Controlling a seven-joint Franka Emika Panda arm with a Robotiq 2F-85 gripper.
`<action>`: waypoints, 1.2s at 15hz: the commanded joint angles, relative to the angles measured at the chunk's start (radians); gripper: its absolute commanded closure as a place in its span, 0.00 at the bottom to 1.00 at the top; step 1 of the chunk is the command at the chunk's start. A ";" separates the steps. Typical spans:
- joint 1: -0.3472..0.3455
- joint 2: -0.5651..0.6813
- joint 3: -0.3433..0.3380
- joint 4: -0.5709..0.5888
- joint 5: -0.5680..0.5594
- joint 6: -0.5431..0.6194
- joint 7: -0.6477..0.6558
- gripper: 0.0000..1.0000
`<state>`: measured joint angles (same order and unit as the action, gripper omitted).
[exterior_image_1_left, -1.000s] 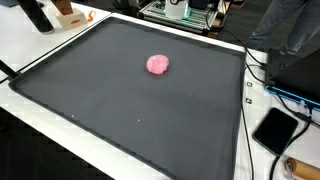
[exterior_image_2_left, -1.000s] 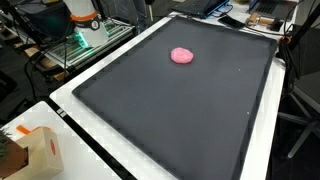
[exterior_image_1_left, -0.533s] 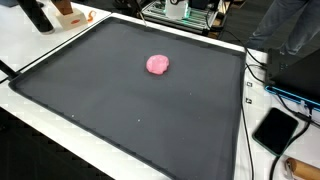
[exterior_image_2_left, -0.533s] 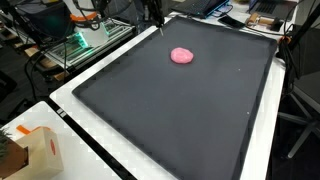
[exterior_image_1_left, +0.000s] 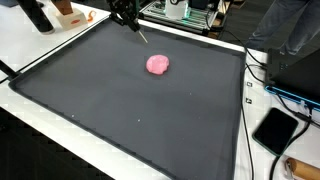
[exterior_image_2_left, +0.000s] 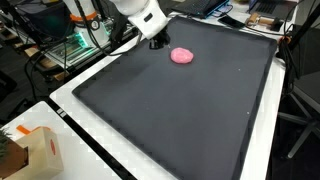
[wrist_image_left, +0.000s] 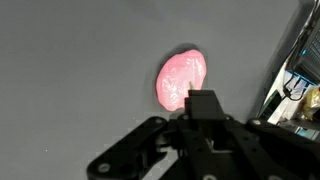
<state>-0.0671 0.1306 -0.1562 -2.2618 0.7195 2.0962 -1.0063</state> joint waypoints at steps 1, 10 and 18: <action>-0.045 0.111 0.040 0.087 0.034 -0.035 -0.020 0.97; -0.077 0.302 0.107 0.280 -0.008 -0.045 0.037 0.97; -0.053 0.355 0.142 0.404 -0.164 -0.036 0.185 0.97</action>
<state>-0.1202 0.4674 -0.0318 -1.9080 0.6324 2.0776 -0.8946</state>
